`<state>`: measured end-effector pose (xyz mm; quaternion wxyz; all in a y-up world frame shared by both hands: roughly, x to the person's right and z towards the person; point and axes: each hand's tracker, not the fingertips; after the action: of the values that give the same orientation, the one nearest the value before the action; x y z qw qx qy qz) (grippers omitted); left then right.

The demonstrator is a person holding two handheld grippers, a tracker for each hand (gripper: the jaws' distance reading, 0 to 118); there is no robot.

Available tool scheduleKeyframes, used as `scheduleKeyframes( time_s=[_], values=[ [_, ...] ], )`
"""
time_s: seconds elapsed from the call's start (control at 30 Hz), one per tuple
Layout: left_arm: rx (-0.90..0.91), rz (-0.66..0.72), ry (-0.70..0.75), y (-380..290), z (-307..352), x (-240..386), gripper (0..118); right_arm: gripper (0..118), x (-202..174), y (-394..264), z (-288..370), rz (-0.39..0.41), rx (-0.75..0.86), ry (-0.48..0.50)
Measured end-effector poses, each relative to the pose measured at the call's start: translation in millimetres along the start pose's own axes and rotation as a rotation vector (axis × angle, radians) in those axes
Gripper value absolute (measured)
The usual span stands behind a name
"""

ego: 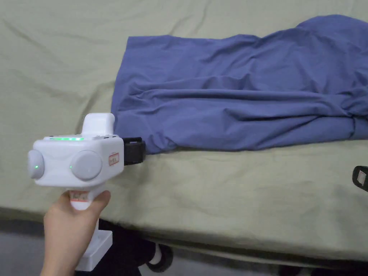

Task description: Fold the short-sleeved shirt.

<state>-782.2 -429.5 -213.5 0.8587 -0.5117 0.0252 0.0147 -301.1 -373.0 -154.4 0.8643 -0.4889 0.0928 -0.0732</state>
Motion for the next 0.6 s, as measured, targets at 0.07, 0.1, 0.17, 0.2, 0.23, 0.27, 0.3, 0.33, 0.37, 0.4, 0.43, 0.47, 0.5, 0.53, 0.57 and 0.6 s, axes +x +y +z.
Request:
scheduleKeyframes(
  time_s=[0.07,0.1,0.17,0.2,0.23,0.27,0.3,0.33,0.37,0.4,0.43,0.47,0.5,0.53,0.57,0.6],
  values=[
    [-0.034,-0.003,-0.068,6.6,-9.3,-3.2,35,2,-3.1,0.6,-7.7,0.004,-0.022,-0.002],
    [-0.036,0.044,-0.167,6.6,-9.8,-4.1,3,2,-4.1,0.6,-11.3,0.006,-0.031,0.0],
    [0.012,0.115,-0.116,10.8,-15.3,-9.1,3,2,-5.6,0.5,-17.7,0.008,-0.05,0.003],
    [-0.039,0.111,-0.167,15.6,-17.2,-10.7,3,2,-4.9,0.8,-22.0,0.009,-0.063,0.008],
    [-0.029,0.094,-0.142,12.1,-8.7,-8.7,3,2,-5.1,1.2,-23.9,0.011,-0.074,0.01],
    [-0.011,0.108,-0.144,12.5,-3.3,-8.5,3,2,-4.3,1.6,-24.9,0.014,-0.08,0.015],
    [-0.001,0.105,-0.147,14.2,3.6,-7.3,3,2,-2.6,2.8,-25.2,0.015,-0.081,0.02],
    [0.007,0.098,-0.145,16.6,9.2,-5.5,3,2,-0.6,4.6,-25.4,0.01,-0.081,0.023],
    [0.027,0.089,-0.139,15.7,18.7,-2.3,3,5,4.5,7.7,-24.8,-0.015,-0.073,0.034],
    [0.043,0.081,-0.14,18.0,25.1,-0.3,3,31,10.8,10.4,-23.6,-0.04,-0.051,0.042],
    [0.041,0.08,-0.143,20.4,29.6,1.3,3,78,17.1,12.4,-24.4,-0.067,-0.021,0.059],
    [0.051,0.084,-0.143,21.8,33.1,1.6,3,118,25.7,16.3,-26.2,-0.104,0.012,0.08],
    [0.059,0.089,-0.151,22.4,36.4,1.3,3,118,37.2,21.4,-23.8,-0.143,0.056,0.127],
    [0.065,0.088,-0.157,23.3,38.1,2.8,3,118,49.1,27.9,-25.7,-0.2,0.104,0.145],
    [0.068,0.087,-0.156,23.8,38.3,4.7,3,118,61.0,36.9,-30.6,-0.247,0.106,0.126],
    [0.068,0.083,-0.158,24.6,38.0,5.9,3,118,68.9,48.4,-35.1,-0.235,0.1,0.06]
  ],
)
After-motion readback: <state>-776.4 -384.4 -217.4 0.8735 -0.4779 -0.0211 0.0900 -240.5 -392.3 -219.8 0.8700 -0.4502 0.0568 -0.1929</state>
